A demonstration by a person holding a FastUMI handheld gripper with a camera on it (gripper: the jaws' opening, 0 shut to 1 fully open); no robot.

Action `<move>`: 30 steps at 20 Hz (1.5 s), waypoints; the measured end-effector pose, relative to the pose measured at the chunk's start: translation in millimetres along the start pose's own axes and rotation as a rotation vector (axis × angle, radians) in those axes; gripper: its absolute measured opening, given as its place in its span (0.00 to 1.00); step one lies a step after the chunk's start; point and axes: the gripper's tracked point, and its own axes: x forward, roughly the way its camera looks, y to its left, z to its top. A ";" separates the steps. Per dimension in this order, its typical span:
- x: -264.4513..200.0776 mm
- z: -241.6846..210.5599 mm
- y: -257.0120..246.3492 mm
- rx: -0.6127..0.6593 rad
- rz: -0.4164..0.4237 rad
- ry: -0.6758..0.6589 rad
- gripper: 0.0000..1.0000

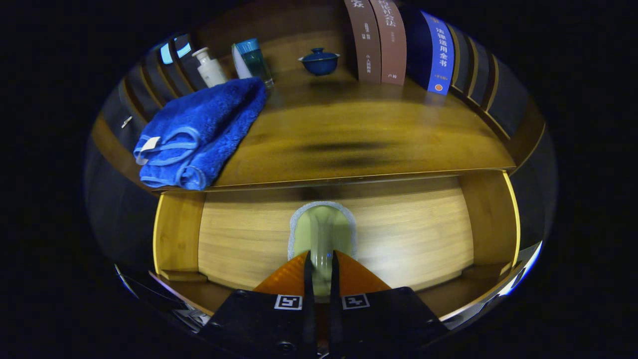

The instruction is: Pull open the drawer, take out the items inside it, and place them on the countertop above the cabinet.

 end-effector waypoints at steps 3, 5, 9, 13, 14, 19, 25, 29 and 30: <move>-25.9 0.2 4.0 -0.013 0.013 -0.022 0.14; -43.7 1.7 7.3 -0.014 0.029 -0.039 0.14; -80.0 18.3 8.1 -0.029 0.045 -0.102 0.14; -103.8 50.1 9.8 -0.047 0.047 -0.150 0.14; -107.4 60.9 12.4 -0.047 0.052 -0.164 0.14; -90.6 115.2 1.4 -0.055 0.005 -0.182 0.14; -48.0 162.9 -21.4 -0.043 -0.078 -0.143 0.14; -18.9 177.7 -19.4 -0.041 -0.088 -0.094 0.14; -13.4 178.5 -16.1 -0.049 -0.086 -0.083 0.14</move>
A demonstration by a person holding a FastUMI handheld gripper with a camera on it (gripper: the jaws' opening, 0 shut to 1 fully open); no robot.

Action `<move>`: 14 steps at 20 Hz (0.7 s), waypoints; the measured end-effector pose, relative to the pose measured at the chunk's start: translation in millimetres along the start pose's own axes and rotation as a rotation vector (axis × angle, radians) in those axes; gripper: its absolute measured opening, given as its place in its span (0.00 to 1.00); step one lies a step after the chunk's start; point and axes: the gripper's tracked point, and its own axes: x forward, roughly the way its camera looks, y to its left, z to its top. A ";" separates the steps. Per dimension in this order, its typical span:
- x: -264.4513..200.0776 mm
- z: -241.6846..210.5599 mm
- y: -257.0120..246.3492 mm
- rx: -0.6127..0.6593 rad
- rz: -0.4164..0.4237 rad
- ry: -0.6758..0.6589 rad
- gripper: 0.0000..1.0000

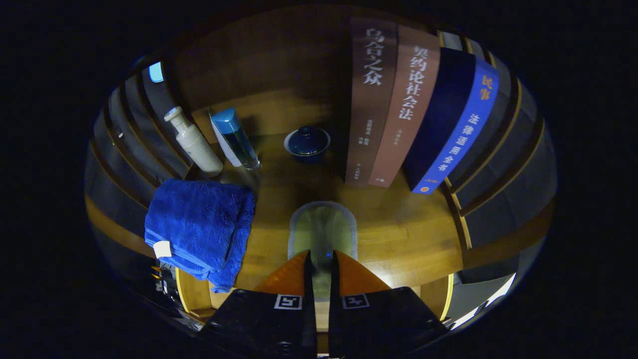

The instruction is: Pull open the drawer, take out the items inside it, and place them on the countertop above the cabinet.

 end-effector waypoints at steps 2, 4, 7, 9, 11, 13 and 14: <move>10.4 0.7 5.5 -0.013 -0.003 0.015 0.14; 17.3 -2.6 6.6 -0.013 -0.009 0.037 0.14; 19.6 1.1 6.0 -0.002 -0.017 0.041 0.14; 19.3 -2.0 6.4 0.004 -0.013 0.050 0.17; 16.4 -3.6 6.2 0.003 -0.017 0.048 0.45; 11.7 -3.2 6.3 -0.009 -0.019 0.021 0.72; 6.5 -1.1 9.8 -0.015 -0.012 0.002 0.86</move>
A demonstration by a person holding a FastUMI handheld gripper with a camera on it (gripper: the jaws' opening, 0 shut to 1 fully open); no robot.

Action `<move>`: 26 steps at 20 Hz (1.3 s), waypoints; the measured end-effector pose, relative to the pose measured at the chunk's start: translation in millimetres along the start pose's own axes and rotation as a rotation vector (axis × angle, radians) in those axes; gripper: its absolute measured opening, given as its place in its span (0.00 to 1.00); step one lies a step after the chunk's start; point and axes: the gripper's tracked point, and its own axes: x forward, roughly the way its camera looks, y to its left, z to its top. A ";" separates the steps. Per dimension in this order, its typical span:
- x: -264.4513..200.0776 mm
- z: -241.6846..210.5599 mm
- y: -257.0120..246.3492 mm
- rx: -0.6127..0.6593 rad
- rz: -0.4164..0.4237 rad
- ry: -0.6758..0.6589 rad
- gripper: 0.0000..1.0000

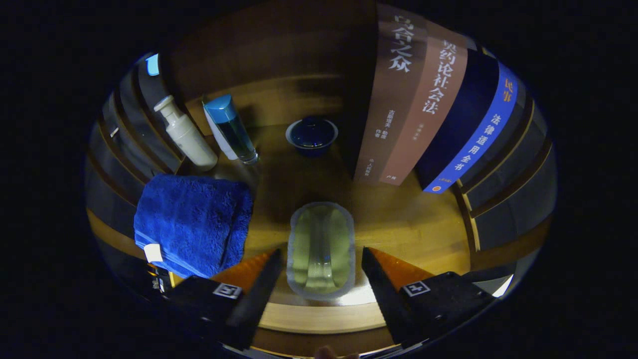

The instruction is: Pull open the drawer, take out the items inside it, and place them on the countertop above the cabinet.

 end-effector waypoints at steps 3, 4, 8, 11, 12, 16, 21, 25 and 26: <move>-32.6 -4.1 15.4 0.015 0.078 -0.137 0.99; -47.7 -3.9 22.6 0.025 0.113 -0.208 0.99; -124.5 -10.7 31.7 0.037 0.191 -0.563 0.99; -155.6 -33.1 31.1 0.012 0.203 -0.744 0.99; -162.7 -43.4 31.5 0.010 0.199 -0.771 0.99; -197.2 -85.9 30.5 0.061 0.191 -0.870 0.99; -219.9 -144.2 36.6 0.048 0.180 -0.967 0.99; -212.2 -189.1 31.0 0.038 0.145 -0.991 0.99; -207.0 -199.2 27.9 0.031 0.132 -0.990 0.99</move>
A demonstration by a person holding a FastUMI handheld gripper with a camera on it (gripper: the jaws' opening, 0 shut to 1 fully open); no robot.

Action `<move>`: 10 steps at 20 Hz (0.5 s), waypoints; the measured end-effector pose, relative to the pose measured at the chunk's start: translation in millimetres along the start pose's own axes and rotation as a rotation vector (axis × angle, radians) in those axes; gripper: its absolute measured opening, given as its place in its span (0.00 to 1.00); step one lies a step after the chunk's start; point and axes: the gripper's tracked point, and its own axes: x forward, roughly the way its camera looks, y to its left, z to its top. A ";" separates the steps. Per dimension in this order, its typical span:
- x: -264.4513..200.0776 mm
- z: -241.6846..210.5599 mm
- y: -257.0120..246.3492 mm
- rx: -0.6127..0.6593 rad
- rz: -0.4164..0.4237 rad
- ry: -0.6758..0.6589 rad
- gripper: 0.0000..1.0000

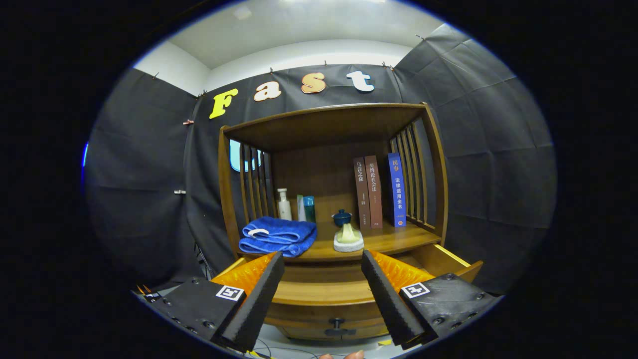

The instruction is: Pull open the drawer, take out the items inside it, and place them on the countertop above the cabinet.

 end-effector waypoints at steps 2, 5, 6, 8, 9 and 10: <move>-6.3 -17.2 -2.3 0.007 -0.008 0.004 0.99; -11.5 -55.9 -11.0 0.010 -0.020 0.045 0.99; -11.8 -68.2 -11.2 0.010 -0.019 0.060 0.99; -8.6 -92.2 -13.4 0.013 -0.018 0.094 0.99; -6.9 -105.2 -13.1 0.018 -0.020 0.117 0.99; -4.7 -115.2 -12.9 0.022 -0.020 0.134 0.99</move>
